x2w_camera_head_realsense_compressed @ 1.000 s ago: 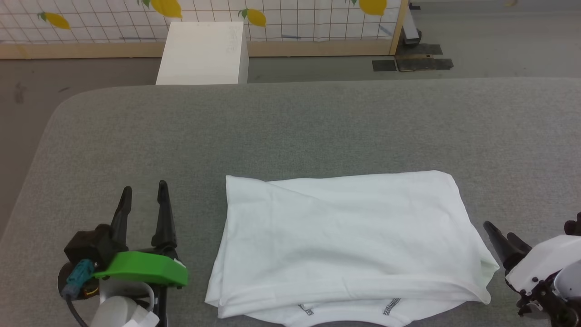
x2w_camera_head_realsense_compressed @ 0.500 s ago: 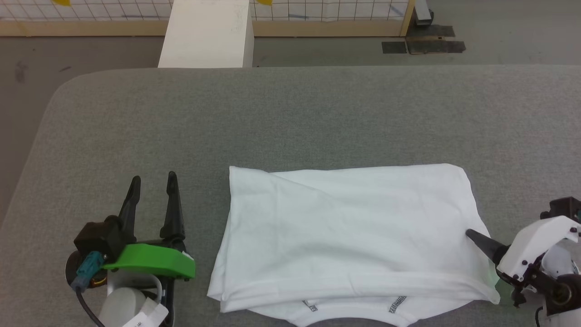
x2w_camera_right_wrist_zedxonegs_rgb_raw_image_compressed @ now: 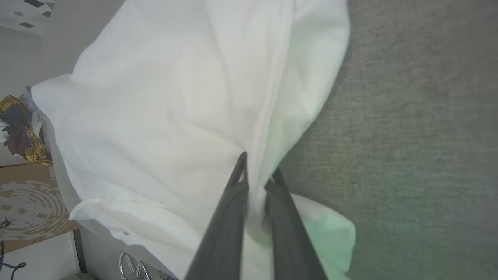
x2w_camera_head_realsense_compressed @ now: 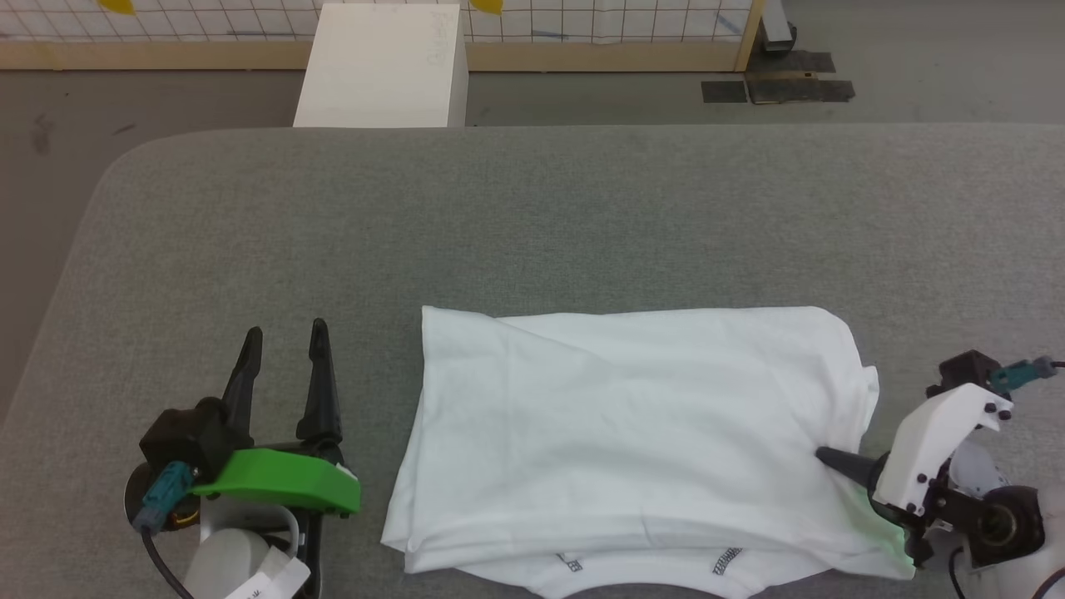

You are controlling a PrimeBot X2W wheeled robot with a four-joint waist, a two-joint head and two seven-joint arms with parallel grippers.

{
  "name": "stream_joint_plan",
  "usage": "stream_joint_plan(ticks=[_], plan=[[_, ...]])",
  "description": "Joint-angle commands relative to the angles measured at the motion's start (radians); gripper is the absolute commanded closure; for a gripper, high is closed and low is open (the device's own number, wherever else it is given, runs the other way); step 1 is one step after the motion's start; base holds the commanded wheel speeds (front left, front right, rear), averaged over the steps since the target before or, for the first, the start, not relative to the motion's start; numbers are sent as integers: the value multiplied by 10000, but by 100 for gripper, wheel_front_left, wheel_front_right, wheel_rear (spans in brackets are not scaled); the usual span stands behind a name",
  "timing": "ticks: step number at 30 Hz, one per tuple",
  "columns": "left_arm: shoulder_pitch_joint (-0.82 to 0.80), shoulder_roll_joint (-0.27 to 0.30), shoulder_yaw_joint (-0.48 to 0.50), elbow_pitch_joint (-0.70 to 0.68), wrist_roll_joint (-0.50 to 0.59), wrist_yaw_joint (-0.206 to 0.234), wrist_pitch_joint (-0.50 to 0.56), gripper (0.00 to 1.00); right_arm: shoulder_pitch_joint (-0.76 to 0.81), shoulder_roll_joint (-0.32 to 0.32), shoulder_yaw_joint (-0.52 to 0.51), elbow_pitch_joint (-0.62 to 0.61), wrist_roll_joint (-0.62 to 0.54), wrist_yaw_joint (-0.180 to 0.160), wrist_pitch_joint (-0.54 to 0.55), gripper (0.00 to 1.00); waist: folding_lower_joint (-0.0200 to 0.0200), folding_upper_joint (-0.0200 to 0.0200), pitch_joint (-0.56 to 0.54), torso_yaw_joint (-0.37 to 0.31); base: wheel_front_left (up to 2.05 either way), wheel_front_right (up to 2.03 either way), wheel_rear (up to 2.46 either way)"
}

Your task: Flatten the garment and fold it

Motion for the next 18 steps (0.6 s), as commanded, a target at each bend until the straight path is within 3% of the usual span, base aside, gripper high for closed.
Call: stream_joint_plan(ticks=[1, 12, 18], plan=[[-103, -57, 39, 23, 141, -94, -45, 0, 167, -93, -19, -105, -120, -15, -188, 100, 0, 0, -23, -32, 0, 0, 0], [-70, -78, 131, -1, 158, -161, -45, 0, 517, -943, -1024, -697, -1942, -15, -1539, 100, 0, 0, -83, -166, 0, 0, 0], [-55, -82, 141, -12, 203, -182, -45, 0, 700, -1067, -1494, -1013, -3135, -15, -1942, 100, 0, 0, -84, -212, 0, 0, 0]])
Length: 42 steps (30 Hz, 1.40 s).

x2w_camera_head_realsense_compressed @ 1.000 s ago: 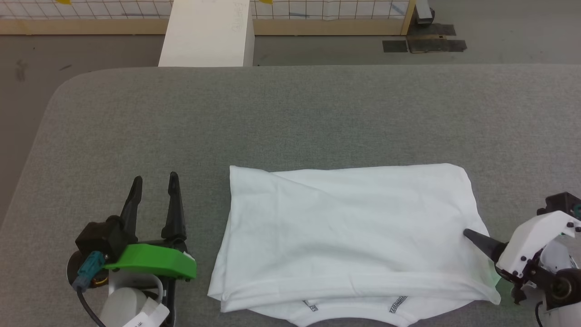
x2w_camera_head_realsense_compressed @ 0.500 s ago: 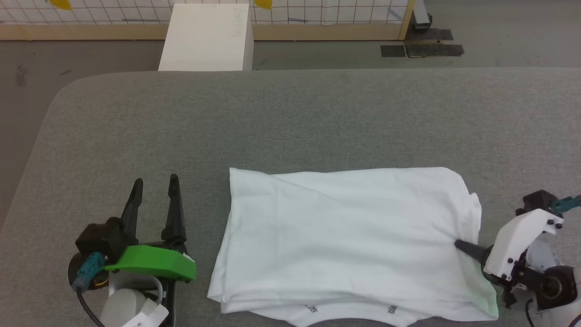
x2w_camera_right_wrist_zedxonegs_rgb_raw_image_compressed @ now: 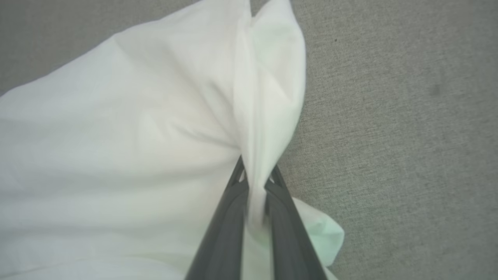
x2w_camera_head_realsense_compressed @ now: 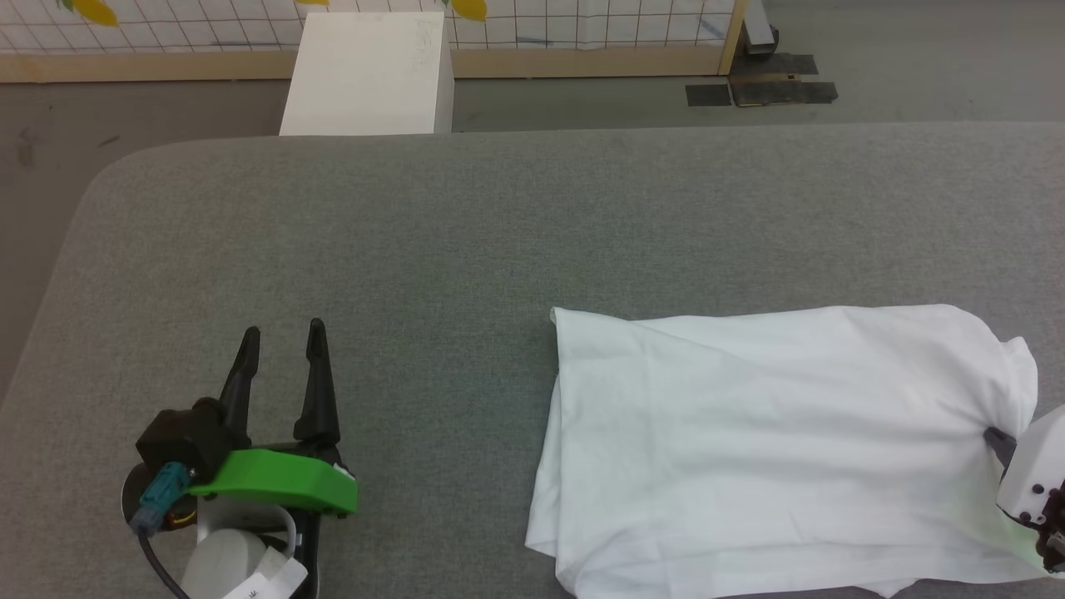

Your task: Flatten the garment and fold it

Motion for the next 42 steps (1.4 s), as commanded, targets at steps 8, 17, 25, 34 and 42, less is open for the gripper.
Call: stream_joint_plan(ticks=[8, 17, 25, 34, 42], plan=[[-33, -45, -24, 24, 161, -98, -45, 0, 945, 92, 859, -2420, -384, -15, 490, 100, 0, 0, -63, 22, 0, 0, 0], [-76, -46, -58, 37, 172, -113, -45, 0, 1604, 391, 3487, -6060, -184, -15, 2556, 100, 0, 0, -51, 69, 0, 0, 0], [-236, -46, -184, 74, 79, -116, -45, 0, 374, 181, 6296, -5840, -128, -15, 2962, 100, 0, 0, 128, 257, 0, 0, 0], [-397, -47, -390, 44, -73, -57, -45, 0, -1562, 950, 8318, -2683, 297, -15, 2290, 100, 0, 0, 545, 739, 0, 0, 0], [-489, -47, -536, 105, -156, -6, -45, 0, -2240, 1333, 8750, -642, 630, -15, 1750, 55, 0, 0, 673, 929, 0, 0, 0]])
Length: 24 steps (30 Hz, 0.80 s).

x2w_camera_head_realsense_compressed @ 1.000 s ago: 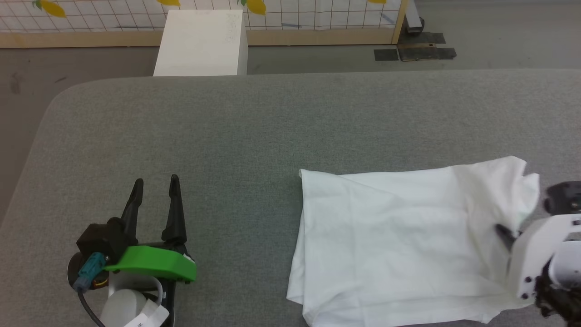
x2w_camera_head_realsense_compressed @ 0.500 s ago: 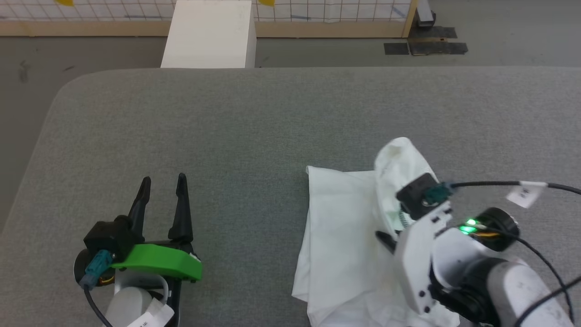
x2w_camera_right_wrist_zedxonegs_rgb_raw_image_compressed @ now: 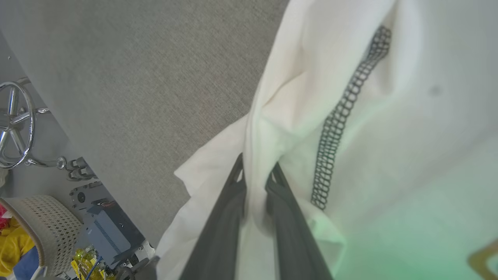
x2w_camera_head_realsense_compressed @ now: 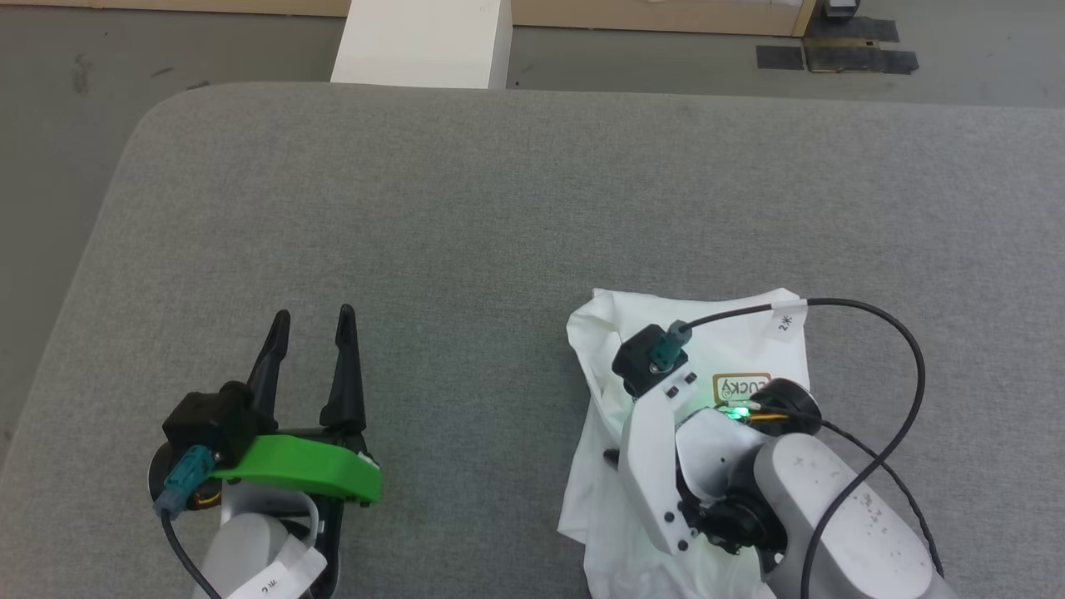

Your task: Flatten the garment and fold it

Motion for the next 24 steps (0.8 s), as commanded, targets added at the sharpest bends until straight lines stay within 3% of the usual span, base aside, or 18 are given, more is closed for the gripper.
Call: stream_joint_plan(ticks=[1, 6, 12, 18, 24], plan=[[-188, -26, 4, 48, -19, 39, -45, 0, -206, 94, 40, 152, 131, -15, -188, 0, -1, 0, 9, 18, 0, 0, 0], [-93, -26, 31, 74, -31, 72, -45, 0, -309, 182, -89, 58, 481, -15, -1006, 0, -1, 0, -118, -59, 0, 0, 0], [58, -26, 138, -32, 16, 122, -45, 0, -50, 69, -975, -1508, 776, -15, -3165, 0, -1, 0, -304, -370, 0, 0, 0], [157, -26, 269, -211, 75, 130, -45, 0, 875, -158, -2464, -2753, 926, -15, -5789, 0, -1, 0, -481, -823, 0, 0, 0], [210, -26, 292, -266, 96, 133, -45, 0, 2159, 32, -4074, -2724, 1508, -15, -6977, 0, -1, 0, -641, -1161, 0, 0, 0]])
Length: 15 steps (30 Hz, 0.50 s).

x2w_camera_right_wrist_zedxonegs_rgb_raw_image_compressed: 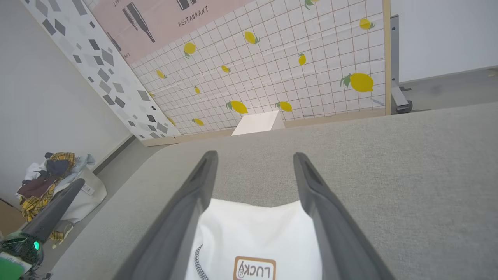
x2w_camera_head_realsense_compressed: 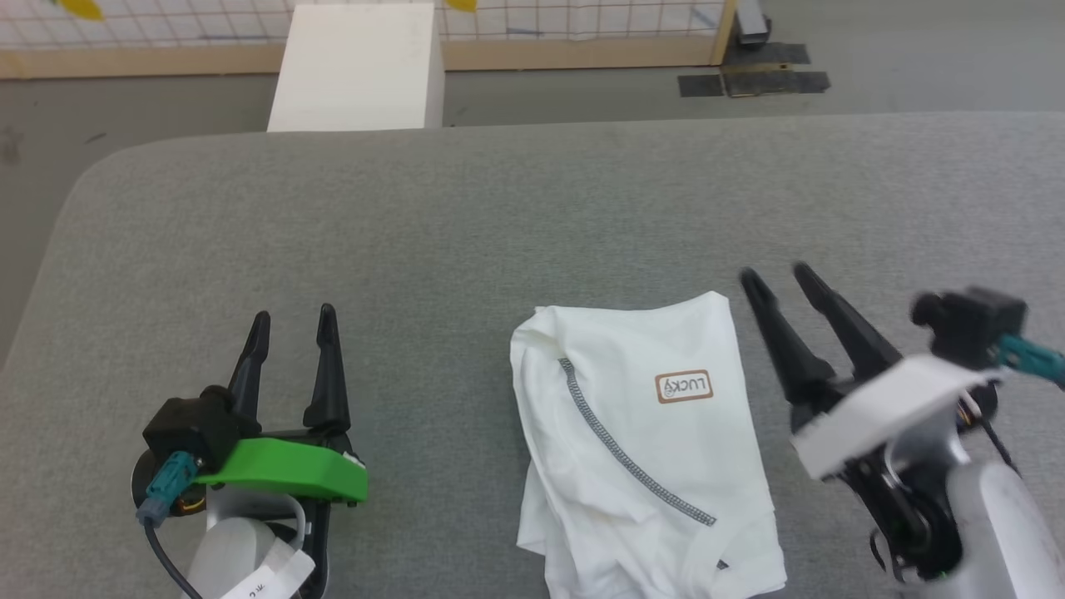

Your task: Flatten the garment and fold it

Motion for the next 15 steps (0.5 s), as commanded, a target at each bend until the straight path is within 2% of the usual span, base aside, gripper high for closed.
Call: stream_joint_plan(ticks=[1, 6, 10, 15], plan=[[92, -22, 29, -21, 95, 33, -38, 0, 294, 115, -237, 128, 302, -13, -63, 0, 0, 0, -122, -182, 0, 0, 0], [134, -22, 46, -33, 100, 19, -38, 0, 996, 327, -987, 750, 1499, -13, 342, 0, 0, 0, -120, -306, 0, 0, 0], [90, -22, 68, -30, 110, -22, -38, 0, 1289, 448, -1197, 1206, 2594, -13, 1113, 0, 0, 0, -49, -312, 0, 0, 0], [87, -22, 46, -64, 122, -43, -38, 0, 1395, 430, -1316, 1694, 2928, -13, 2176, 0, 0, 0, 72, -227, 0, 0, 0]])
